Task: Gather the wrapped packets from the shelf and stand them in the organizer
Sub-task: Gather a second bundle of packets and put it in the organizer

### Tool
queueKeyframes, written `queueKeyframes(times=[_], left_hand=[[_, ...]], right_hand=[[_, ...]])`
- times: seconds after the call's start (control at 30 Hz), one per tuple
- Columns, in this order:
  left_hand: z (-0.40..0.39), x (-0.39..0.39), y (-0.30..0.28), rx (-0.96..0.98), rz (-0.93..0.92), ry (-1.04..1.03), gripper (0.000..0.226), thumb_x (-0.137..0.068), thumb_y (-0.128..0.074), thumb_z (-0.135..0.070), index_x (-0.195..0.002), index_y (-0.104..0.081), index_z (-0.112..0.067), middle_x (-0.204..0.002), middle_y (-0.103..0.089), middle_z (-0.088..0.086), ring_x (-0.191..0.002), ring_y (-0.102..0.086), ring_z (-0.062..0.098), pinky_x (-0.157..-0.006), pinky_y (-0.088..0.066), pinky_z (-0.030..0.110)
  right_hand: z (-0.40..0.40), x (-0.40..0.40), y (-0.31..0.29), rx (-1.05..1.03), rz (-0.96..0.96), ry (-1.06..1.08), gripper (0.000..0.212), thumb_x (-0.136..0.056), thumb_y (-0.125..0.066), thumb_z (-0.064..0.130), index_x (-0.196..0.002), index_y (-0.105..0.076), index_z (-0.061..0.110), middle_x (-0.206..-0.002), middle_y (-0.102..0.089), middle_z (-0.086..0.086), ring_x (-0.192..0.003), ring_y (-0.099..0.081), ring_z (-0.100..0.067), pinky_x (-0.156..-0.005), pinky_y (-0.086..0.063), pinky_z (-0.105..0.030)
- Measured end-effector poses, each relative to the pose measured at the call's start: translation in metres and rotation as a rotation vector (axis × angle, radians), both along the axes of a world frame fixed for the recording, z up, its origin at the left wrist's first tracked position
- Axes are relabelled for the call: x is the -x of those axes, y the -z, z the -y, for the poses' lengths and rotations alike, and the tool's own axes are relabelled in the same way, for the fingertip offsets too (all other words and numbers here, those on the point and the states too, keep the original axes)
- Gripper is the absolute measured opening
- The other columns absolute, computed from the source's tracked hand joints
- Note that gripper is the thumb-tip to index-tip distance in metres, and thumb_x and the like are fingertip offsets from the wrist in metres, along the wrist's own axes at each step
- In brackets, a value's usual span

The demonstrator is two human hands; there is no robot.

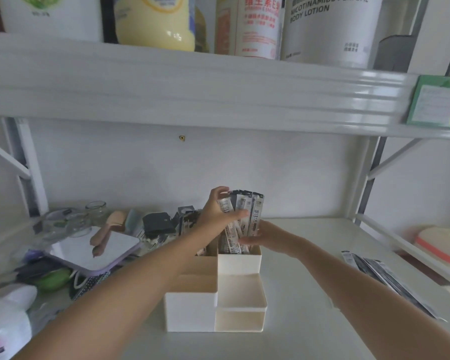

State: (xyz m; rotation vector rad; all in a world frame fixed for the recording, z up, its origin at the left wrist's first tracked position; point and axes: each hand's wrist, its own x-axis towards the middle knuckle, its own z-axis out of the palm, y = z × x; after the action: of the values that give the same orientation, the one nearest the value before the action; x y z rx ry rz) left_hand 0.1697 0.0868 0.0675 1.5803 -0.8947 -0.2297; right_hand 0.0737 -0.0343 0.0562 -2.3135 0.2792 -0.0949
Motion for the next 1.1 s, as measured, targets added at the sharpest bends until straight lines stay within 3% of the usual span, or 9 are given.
queueKeyframes(times=[0.17, 0.27, 0.43, 0.5, 0.67, 0.9, 1.0, 1.07, 1.1], left_hand=[[-0.005, -0.006, -0.022, 0.055, 0.049, 0.010, 0.080, -0.072, -0.076, -0.028, -0.138, -0.033, -0.014, -0.136, -0.052, -0.002, -0.123, -0.051, 0.013, -0.111, -0.036, 0.035], [-0.010, -0.007, -0.042, 0.085, 0.095, 0.007, 0.078, -0.072, -0.074, -0.032, -0.136, -0.035, -0.010, -0.137, -0.052, 0.004, -0.125, -0.051, 0.016, -0.110, -0.035, 0.028], [-0.010, -0.001, -0.088, 0.135, 0.227, 0.002, 0.034, -0.084, -0.065, -0.026, -0.114, -0.052, -0.015, -0.125, -0.062, 0.002, -0.117, -0.057, 0.013, -0.106, -0.038, 0.023], [-0.003, 0.009, -0.103, 0.150, 0.267, 0.024, 0.019, -0.088, -0.061, -0.024, -0.105, -0.055, -0.019, -0.120, -0.064, 0.000, -0.115, -0.057, 0.011, -0.104, -0.038, 0.021], [0.039, 0.047, -0.106, 0.109, 0.269, 0.114, 0.019, -0.092, -0.054, -0.020, -0.108, -0.060, -0.011, -0.125, -0.063, 0.008, -0.121, -0.056, 0.016, -0.105, -0.039, 0.025], [0.096, 0.097, -0.077, -0.019, 0.225, 0.156, 0.025, -0.091, -0.049, -0.005, -0.114, -0.059, 0.001, -0.125, -0.063, 0.012, -0.121, -0.056, 0.018, -0.103, -0.038, 0.023], [0.105, 0.100, -0.076, -0.097, 0.213, 0.104, 0.021, -0.091, -0.049, -0.009, -0.108, -0.062, -0.009, -0.124, -0.064, 0.007, -0.117, -0.056, 0.014, -0.097, -0.040, 0.022], [0.113, 0.100, -0.068, -0.174, 0.200, 0.063, 0.013, -0.090, -0.052, -0.013, -0.098, -0.061, -0.018, -0.121, -0.065, 0.005, -0.116, -0.058, 0.015, -0.098, -0.040, 0.026], [0.118, 0.105, -0.062, -0.235, 0.182, 0.039, 0.011, -0.089, -0.053, -0.015, -0.096, -0.060, -0.020, -0.119, -0.066, 0.006, -0.113, -0.059, 0.016, -0.097, -0.041, 0.026]], right_hand=[[-0.003, -0.003, -0.004, -0.020, 0.006, -0.036, 0.040, -0.087, -0.059, 0.019, -0.126, -0.054, 0.009, -0.126, -0.062, -0.008, -0.102, -0.057, -0.013, -0.079, -0.043, -0.009], [-0.004, -0.003, -0.007, 0.006, -0.041, -0.076, 0.045, -0.087, -0.060, 0.019, -0.130, -0.050, 0.012, -0.128, -0.060, -0.004, -0.105, -0.056, -0.011, -0.077, -0.044, -0.005], [0.011, 0.004, -0.010, 0.004, -0.077, -0.047, 0.045, -0.085, -0.063, 0.021, -0.129, -0.054, 0.014, -0.129, -0.061, -0.003, -0.112, -0.057, -0.014, -0.102, -0.042, -0.026], [0.018, 0.009, -0.008, -0.007, -0.113, -0.040, 0.045, -0.083, -0.065, 0.023, -0.126, -0.055, 0.015, -0.128, -0.061, -0.001, -0.110, -0.057, -0.012, -0.102, -0.039, -0.026], [0.030, 0.038, -0.003, -0.016, -0.161, 0.132, 0.079, -0.078, -0.068, 0.036, -0.138, -0.034, 0.000, -0.144, -0.045, -0.013, -0.133, -0.043, -0.026, -0.112, -0.032, -0.035], [0.073, 0.079, -0.001, -0.048, -0.117, 0.191, 0.084, -0.076, -0.070, 0.039, -0.142, -0.028, 0.011, -0.146, -0.042, -0.003, -0.134, -0.040, -0.014, -0.105, -0.036, -0.026], [0.091, 0.094, -0.004, -0.002, -0.110, 0.195, 0.074, -0.082, -0.063, 0.040, -0.141, -0.031, 0.009, -0.144, -0.045, -0.007, -0.132, -0.044, -0.017, -0.101, -0.038, -0.027], [0.108, 0.105, -0.006, 0.088, -0.113, 0.251, 0.062, -0.089, -0.052, 0.041, -0.135, -0.037, 0.002, -0.132, -0.054, -0.017, -0.122, -0.052, -0.027, -0.097, -0.041, -0.033], [0.121, 0.112, -0.006, 0.137, -0.107, 0.290, 0.056, -0.091, -0.046, 0.042, -0.127, -0.043, -0.001, -0.115, -0.061, -0.018, -0.111, -0.056, -0.030, -0.086, -0.044, -0.034]])
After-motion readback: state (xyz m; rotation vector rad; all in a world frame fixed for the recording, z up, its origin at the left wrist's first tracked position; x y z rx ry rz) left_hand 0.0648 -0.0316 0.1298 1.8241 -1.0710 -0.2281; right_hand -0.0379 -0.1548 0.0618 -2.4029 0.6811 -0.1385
